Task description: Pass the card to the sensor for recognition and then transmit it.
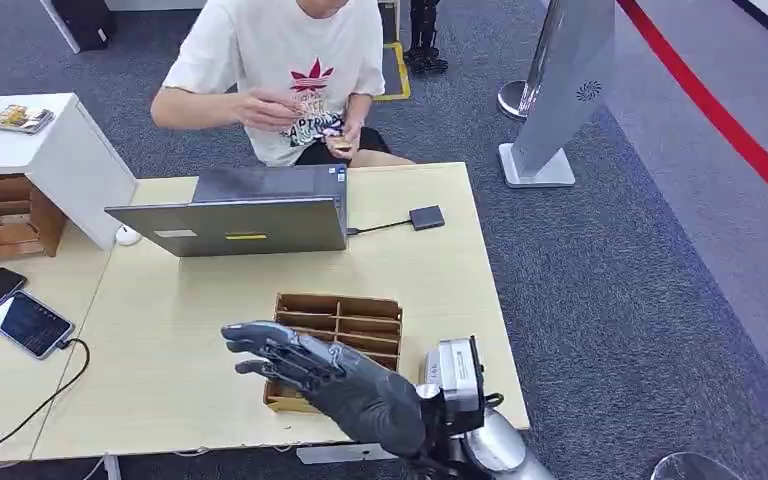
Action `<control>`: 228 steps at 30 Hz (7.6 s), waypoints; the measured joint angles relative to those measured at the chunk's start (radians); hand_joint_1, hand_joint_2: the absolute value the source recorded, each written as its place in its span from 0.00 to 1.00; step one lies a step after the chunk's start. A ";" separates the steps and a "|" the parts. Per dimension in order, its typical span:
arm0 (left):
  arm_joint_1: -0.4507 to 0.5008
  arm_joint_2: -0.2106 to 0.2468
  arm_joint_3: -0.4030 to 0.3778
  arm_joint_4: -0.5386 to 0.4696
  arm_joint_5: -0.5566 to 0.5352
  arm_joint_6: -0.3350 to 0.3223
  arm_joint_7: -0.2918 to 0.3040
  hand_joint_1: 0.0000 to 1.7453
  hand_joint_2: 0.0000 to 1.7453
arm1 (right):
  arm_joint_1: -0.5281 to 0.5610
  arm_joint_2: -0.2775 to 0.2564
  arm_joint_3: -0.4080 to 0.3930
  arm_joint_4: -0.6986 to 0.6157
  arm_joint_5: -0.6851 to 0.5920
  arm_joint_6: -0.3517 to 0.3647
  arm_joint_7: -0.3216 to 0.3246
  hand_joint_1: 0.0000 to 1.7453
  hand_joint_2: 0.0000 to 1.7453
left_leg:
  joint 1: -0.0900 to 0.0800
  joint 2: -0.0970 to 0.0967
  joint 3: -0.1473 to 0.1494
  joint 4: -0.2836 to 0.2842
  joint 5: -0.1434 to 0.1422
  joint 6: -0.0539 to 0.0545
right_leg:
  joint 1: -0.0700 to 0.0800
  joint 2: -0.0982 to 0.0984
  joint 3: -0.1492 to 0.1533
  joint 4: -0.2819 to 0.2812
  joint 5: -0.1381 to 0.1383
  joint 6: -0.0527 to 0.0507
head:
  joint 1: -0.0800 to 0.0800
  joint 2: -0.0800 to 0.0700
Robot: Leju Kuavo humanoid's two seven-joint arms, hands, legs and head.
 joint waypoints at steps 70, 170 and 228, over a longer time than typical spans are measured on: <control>-0.013 0.003 -0.220 -0.070 -0.244 -0.113 -0.048 0.00 0.00 | -0.311 0.291 -0.193 0.409 1.323 -0.930 0.169 0.00 1.00 | 0.000 0.000 -0.001 0.000 0.001 -0.001 | 0.000 0.000 -0.001 0.001 0.001 0.000 | 0.000 0.000; 0.049 -0.011 -0.145 -0.072 -0.207 -0.007 -0.018 0.00 0.00 | 0.202 -0.146 -0.473 0.104 1.122 -0.464 0.246 1.00 1.00 | 0.000 0.000 -0.002 0.000 0.000 0.000 | 0.000 0.000 -0.002 0.000 0.000 0.000 | 0.000 0.000; 0.027 -0.016 -0.146 -0.072 -0.259 -0.074 -0.009 0.00 0.00 | 0.025 -0.268 -0.359 0.220 1.054 -0.339 0.249 1.00 1.00 | 0.000 -0.001 -0.002 0.000 0.000 0.000 | 0.000 -0.001 -0.002 0.000 0.000 0.000 | 0.000 0.000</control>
